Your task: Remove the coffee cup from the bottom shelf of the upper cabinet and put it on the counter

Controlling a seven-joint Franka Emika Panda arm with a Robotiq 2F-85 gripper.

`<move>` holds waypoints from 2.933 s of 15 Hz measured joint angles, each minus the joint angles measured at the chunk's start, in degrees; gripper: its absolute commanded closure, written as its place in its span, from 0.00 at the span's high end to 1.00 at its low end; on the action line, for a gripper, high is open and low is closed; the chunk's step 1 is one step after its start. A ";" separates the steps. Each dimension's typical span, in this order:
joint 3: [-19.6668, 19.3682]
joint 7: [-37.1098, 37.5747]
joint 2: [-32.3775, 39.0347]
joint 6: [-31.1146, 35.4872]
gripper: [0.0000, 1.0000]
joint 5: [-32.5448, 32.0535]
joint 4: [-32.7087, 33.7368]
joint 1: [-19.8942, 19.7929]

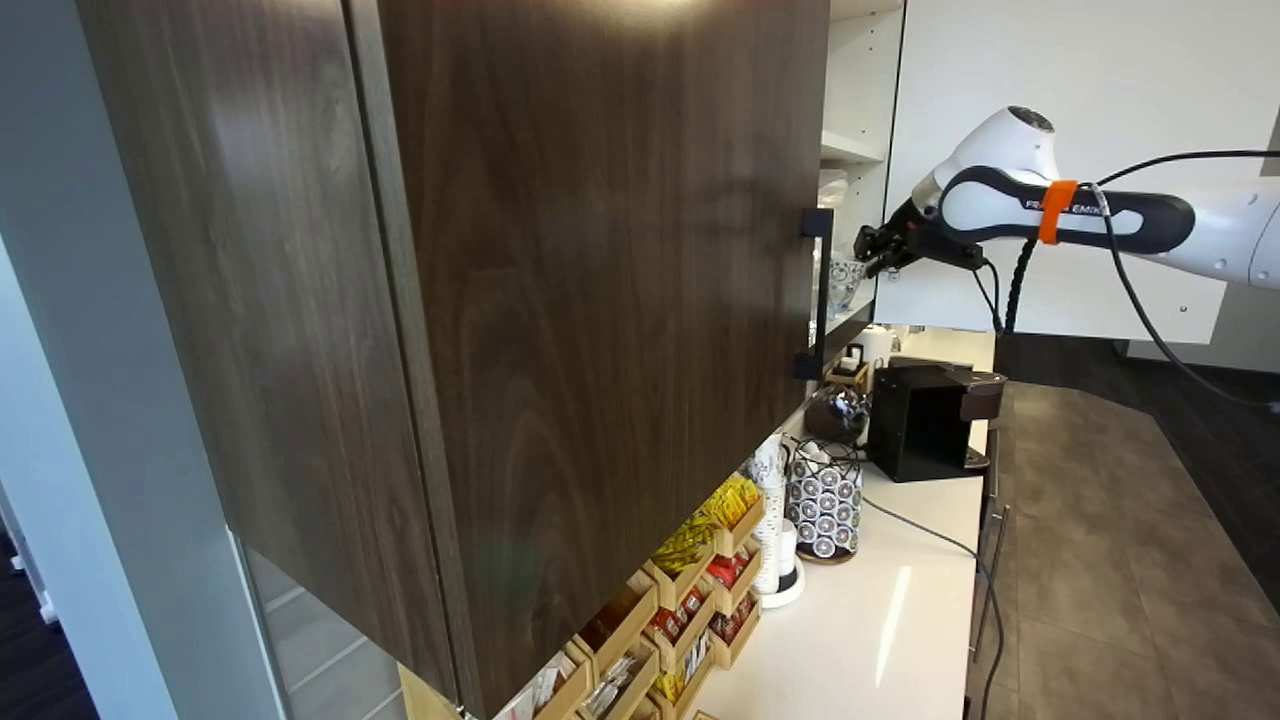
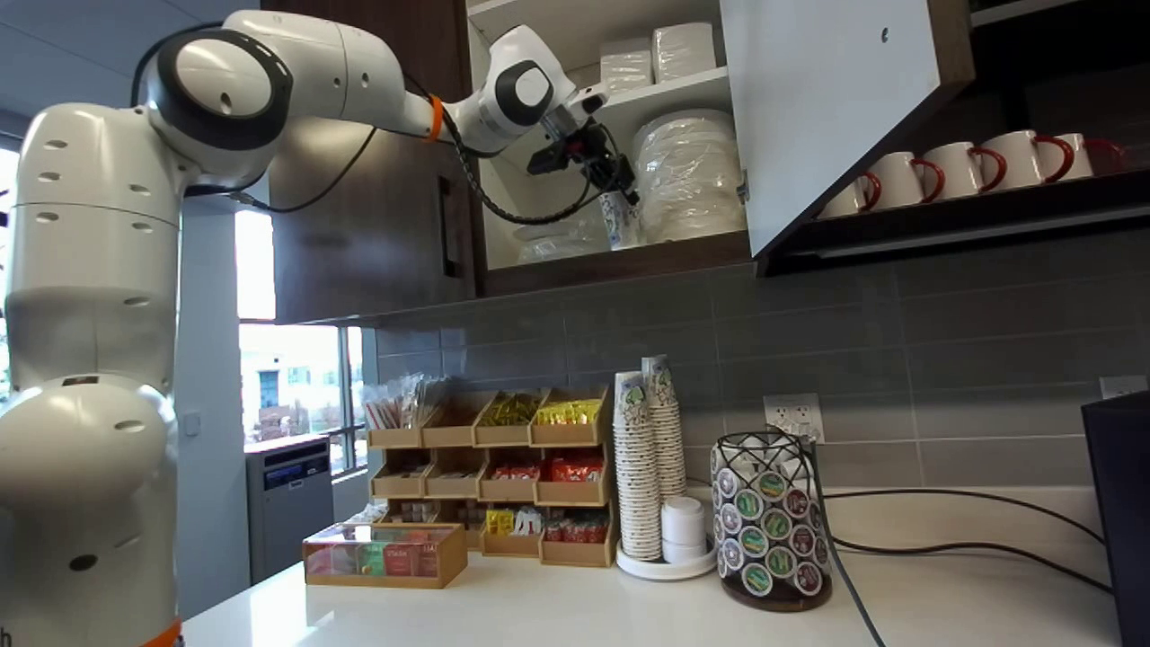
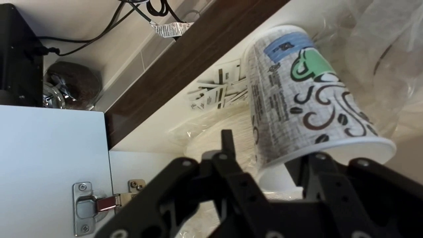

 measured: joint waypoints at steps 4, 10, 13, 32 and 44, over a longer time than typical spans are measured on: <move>-0.05 -0.41 -0.42 0.34 0.00 1.22 -0.01 -0.05; -0.70 -7.15 -5.76 8.00 0.02 4.92 -4.62 -0.51; -0.73 -12.52 -10.52 7.91 0.02 6.44 -9.40 -0.27; -2.35 -29.01 -27.53 -12.71 0.01 10.90 -29.21 3.92; -3.85 -39.45 -21.88 -5.08 0.02 21.07 -42.90 7.45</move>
